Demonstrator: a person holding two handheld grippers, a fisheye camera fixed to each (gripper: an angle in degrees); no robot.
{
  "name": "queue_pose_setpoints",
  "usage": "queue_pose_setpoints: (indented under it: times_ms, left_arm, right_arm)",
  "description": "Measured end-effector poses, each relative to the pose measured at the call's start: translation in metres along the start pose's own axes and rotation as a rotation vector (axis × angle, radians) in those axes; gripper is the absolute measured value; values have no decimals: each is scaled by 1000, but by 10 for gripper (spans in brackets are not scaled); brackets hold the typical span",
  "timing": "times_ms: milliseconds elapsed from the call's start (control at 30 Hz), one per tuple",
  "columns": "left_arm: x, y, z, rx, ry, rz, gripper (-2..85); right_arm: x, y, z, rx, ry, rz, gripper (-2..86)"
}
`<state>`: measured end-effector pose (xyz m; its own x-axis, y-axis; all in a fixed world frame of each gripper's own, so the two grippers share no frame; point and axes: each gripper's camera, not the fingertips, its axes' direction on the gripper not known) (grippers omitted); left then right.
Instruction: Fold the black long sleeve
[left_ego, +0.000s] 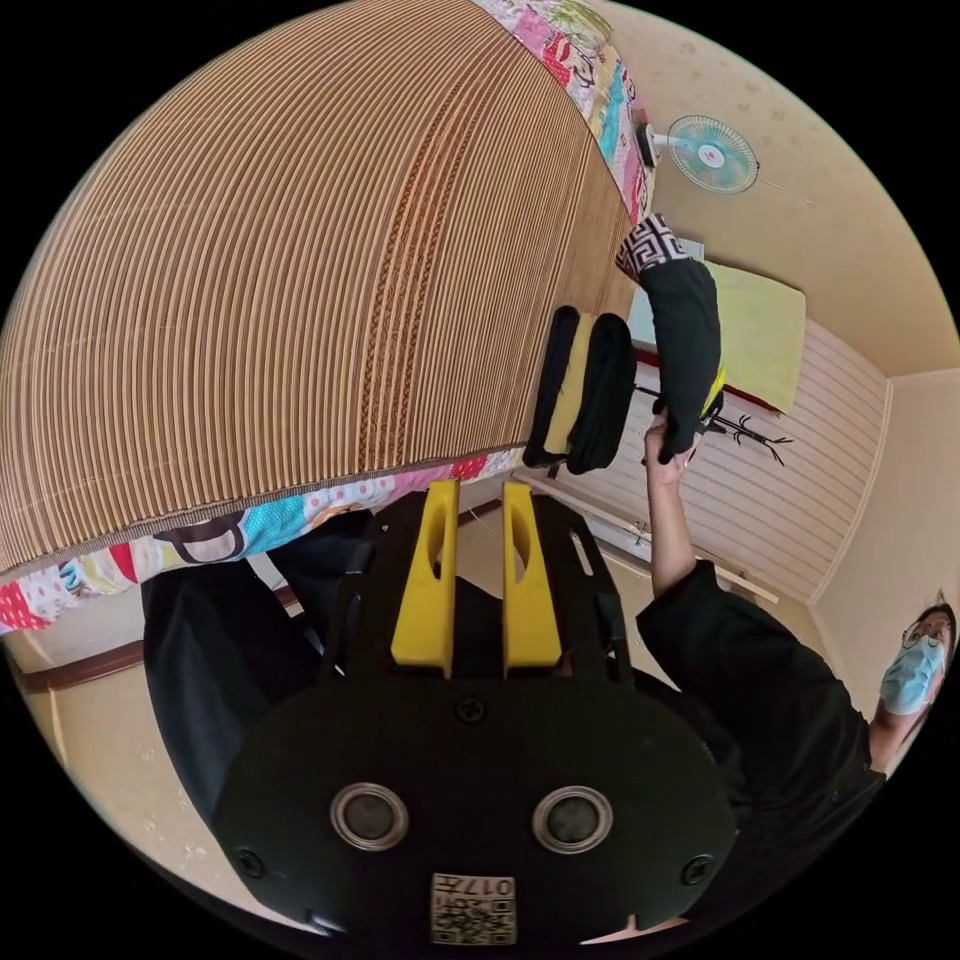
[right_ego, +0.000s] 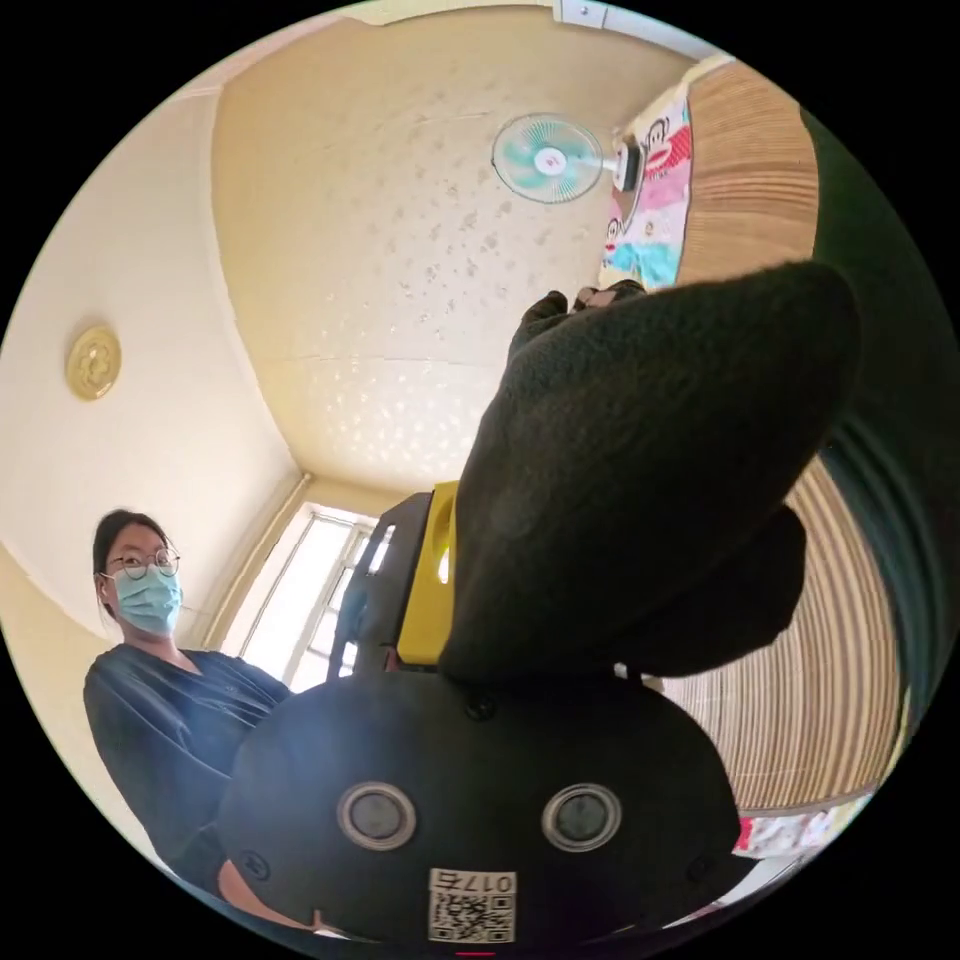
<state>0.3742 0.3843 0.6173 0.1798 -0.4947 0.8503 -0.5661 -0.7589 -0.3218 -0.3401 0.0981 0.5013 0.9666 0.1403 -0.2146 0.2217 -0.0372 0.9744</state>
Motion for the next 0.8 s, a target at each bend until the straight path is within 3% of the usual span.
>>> queue_pose_setpoints:
  times_ms: [133, 300, 500, 633, 800]
  left_arm:
    - [8, -11, 19, -8, -26, -10, 73]
    - [21, -27, 56, -47, -109, -41, 73]
    - [44, -39, 88, -51, -147, -57, 73]
    - [57, -46, 105, -47, -139, -66, 73]
    - [77, -53, 126, -19, -153, -76, 70]
  right_arm:
    - [-22, -11, -66, 150, 115, -16, 31]
    - [32, 34, -127, 336, 301, 214, 45]
    - [36, 86, -106, 344, 292, 198, 82]
    - [54, 117, -107, 517, 187, 228, 98]
    - [75, 92, -67, 486, 218, 271, 67]
